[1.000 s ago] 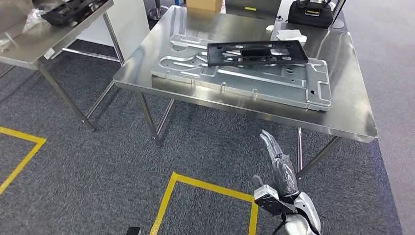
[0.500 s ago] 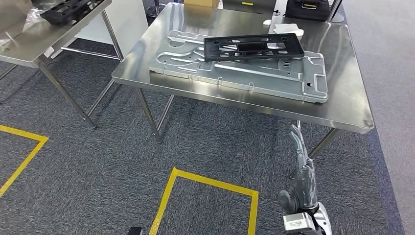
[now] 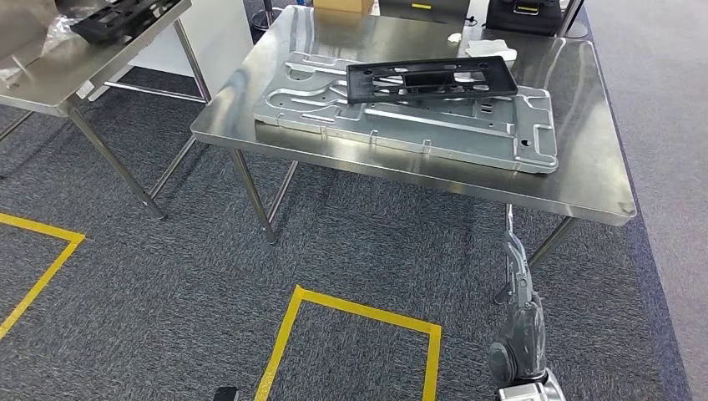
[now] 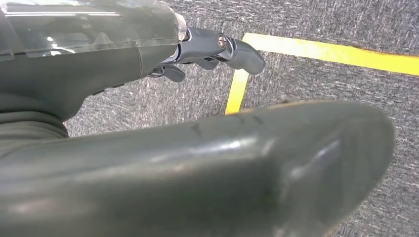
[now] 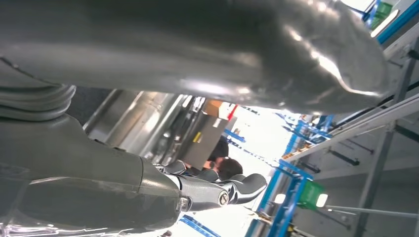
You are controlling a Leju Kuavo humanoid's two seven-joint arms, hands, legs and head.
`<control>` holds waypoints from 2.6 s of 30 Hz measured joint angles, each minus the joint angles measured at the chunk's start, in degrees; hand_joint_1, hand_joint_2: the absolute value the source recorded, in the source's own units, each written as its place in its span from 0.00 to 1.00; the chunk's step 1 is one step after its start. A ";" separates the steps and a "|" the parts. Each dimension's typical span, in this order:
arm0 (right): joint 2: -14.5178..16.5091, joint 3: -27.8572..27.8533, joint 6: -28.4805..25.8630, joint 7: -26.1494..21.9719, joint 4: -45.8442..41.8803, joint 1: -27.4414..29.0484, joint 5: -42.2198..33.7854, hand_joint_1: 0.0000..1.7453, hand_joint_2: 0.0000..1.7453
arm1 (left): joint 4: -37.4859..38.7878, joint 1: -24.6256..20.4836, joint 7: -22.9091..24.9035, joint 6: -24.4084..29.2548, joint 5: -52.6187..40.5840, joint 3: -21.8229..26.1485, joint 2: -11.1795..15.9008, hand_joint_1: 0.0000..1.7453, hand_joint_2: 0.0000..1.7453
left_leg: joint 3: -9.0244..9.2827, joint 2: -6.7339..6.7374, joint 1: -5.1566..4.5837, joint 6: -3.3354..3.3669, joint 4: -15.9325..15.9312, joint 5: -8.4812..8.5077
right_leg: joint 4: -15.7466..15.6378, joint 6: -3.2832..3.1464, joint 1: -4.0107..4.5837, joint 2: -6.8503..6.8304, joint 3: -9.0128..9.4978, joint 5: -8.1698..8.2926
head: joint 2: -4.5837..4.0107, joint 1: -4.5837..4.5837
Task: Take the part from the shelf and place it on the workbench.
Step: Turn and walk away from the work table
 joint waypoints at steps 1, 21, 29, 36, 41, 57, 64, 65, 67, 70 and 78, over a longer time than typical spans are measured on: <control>0.01 -0.10 -0.03 0.14 0.00 0.46 -0.30 0.00 0.00 | 0.00 0.01 -0.10 0.01 0.00 0.00 0.00 0.00 0.00 | 0.00 0.00 0.01 0.00 0.00 0.00 | 0.00 0.00 -0.01 0.00 0.00 0.00 | 0.00 0.00; 1.46 -2.42 0.21 8.41 1.33 5.27 2.59 0.00 0.00 | 0.00 0.13 0.26 1.23 0.00 -0.13 -0.60 0.00 0.00 | 1.13 -0.70 0.94 1.22 -3.91 2.39 | 9.65 1.74 -0.88 0.37 -3.85 -6.57 | 0.00 0.02; 2.02 -3.02 0.55 9.96 1.91 6.35 3.77 0.00 0.00 | 0.06 0.34 0.21 1.67 0.13 -0.13 -0.96 0.00 0.00 | -1.98 -4.52 2.46 -2.54 0.62 1.18 | 1.00 3.44 -3.19 3.58 1.87 -3.20 | 0.00 0.02; 2.57 -4.08 0.46 10.63 2.07 6.49 3.86 0.00 0.00 | 0.07 0.30 0.85 1.64 0.00 -0.20 -1.03 0.00 0.00 | -7.63 -0.90 2.38 -3.37 12.10 -5.12 | 1.37 -0.05 -2.08 -0.21 1.03 -2.55 | 0.00 -0.04; 2.97 -4.86 0.67 11.17 2.08 6.48 4.33 0.00 0.00 | 0.07 0.31 1.39 1.74 0.02 -0.38 -1.05 0.00 0.00 | -5.43 0.55 1.23 -1.30 10.87 -3.32 | 1.37 -0.58 -0.68 -3.48 1.15 -2.70 | 0.00 -0.04; 3.32 -6.21 2.25 10.02 4.65 7.43 3.84 0.00 0.00 | 0.09 0.58 1.19 2.59 1.38 -0.36 -1.52 0.00 0.00 | -1.03 -4.57 0.28 1.09 0.71 0.23 | 7.08 2.05 -1.56 2.76 -1.43 -3.83 | -0.01 -0.02; 3.34 -6.20 2.75 9.86 6.25 6.34 3.40 0.00 0.00 | 0.10 0.46 1.32 1.98 1.34 -0.34 -1.30 0.00 0.00 | -3.71 -5.57 0.51 -1.29 3.30 -0.66 | 0.92 -0.18 -1.85 2.88 0.80 -1.95 | -0.01 -0.07; 3.35 -6.19 2.86 9.97 6.39 6.19 3.53 0.00 0.00 | 0.11 0.42 1.31 1.59 1.22 -0.34 -1.21 0.00 0.00 | -4.87 -4.00 0.52 -1.53 5.81 -2.10 | 0.73 -0.45 -1.91 2.03 0.93 -1.89 | -0.01 -0.08; 3.38 -6.19 2.97 10.33 6.66 6.39 3.98 0.00 0.00 | 0.11 0.43 1.38 0.95 1.04 -0.35 -1.09 0.00 0.00 | -8.29 -1.71 0.71 -2.05 12.81 -5.45 | 0.69 -0.70 -1.76 0.23 1.00 -2.01 | -0.01 -0.10; 3.42 -6.19 3.02 11.06 6.83 7.00 4.98 0.00 0.00 | 0.12 0.87 2.13 0.82 1.00 -0.37 -0.68 0.00 0.00 | -9.12 -0.62 1.20 -2.52 15.05 -5.02 | 0.75 -0.56 -1.75 -2.27 1.14 -2.29 | -0.01 -0.11; 3.56 -6.17 3.26 12.79 4.73 9.67 6.78 0.00 0.00 | 0.50 1.85 4.48 1.34 0.85 -0.53 0.59 0.00 0.00 | -1.78 1.88 0.61 -0.33 1.08 -0.21 | 1.00 1.86 -1.33 -5.51 2.53 -3.81 | 0.00 -0.07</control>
